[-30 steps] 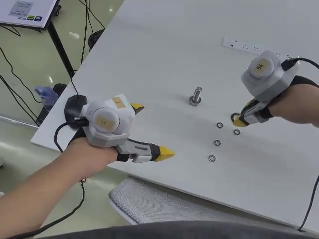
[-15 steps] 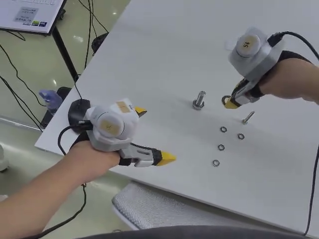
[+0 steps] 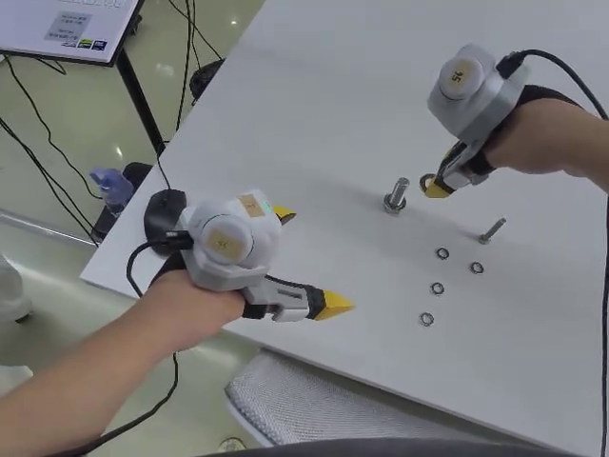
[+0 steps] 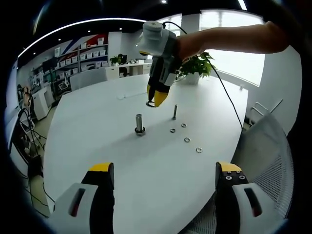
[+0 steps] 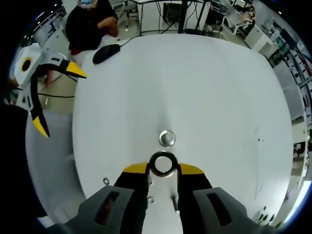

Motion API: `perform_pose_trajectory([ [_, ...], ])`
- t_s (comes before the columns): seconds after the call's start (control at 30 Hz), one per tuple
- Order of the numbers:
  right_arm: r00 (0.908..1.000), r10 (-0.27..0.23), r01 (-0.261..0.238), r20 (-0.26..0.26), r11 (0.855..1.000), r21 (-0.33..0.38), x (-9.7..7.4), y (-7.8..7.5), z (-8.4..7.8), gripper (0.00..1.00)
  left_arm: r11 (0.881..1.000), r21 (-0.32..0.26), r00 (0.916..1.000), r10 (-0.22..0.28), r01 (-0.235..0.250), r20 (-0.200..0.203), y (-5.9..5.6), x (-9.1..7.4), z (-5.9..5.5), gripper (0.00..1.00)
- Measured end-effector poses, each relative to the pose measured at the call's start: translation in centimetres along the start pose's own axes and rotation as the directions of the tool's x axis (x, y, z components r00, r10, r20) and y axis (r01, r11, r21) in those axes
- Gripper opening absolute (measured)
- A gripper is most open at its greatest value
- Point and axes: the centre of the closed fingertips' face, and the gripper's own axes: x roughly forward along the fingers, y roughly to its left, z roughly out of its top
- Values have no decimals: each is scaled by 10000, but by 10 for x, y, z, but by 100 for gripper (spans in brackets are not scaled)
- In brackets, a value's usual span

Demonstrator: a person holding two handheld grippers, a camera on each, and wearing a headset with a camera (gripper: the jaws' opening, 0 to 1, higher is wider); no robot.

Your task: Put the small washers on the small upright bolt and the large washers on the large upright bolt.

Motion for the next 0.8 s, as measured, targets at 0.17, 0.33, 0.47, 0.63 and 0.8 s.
perform_pose_trajectory([
  [0.17,10000,10,-10,-22,10000,-51,8,-5,6,22,10000,-9,10000,-69,69,-8,-1,2,0,85],
  [0.33,9999,31,-33,-97,9999,-150,15,-6,13,22,9999,-27,9999,-137,137,-45,-3,2,-3,85],
  [0.47,9999,33,-35,-142,9998,-185,21,-8,17,22,9998,-95,9999,-159,159,-32,-3,2,-4,84],
  [0.63,9998,65,-71,-184,9995,-306,27,-7,23,22,9998,-91,9999,-166,166,-30,-2,2,-5,84],
  [0.8,9996,120,-129,-271,9994,-315,36,-10,25,22,9998,-73,9999,-158,158,-1,-1,1,-4,84],
])
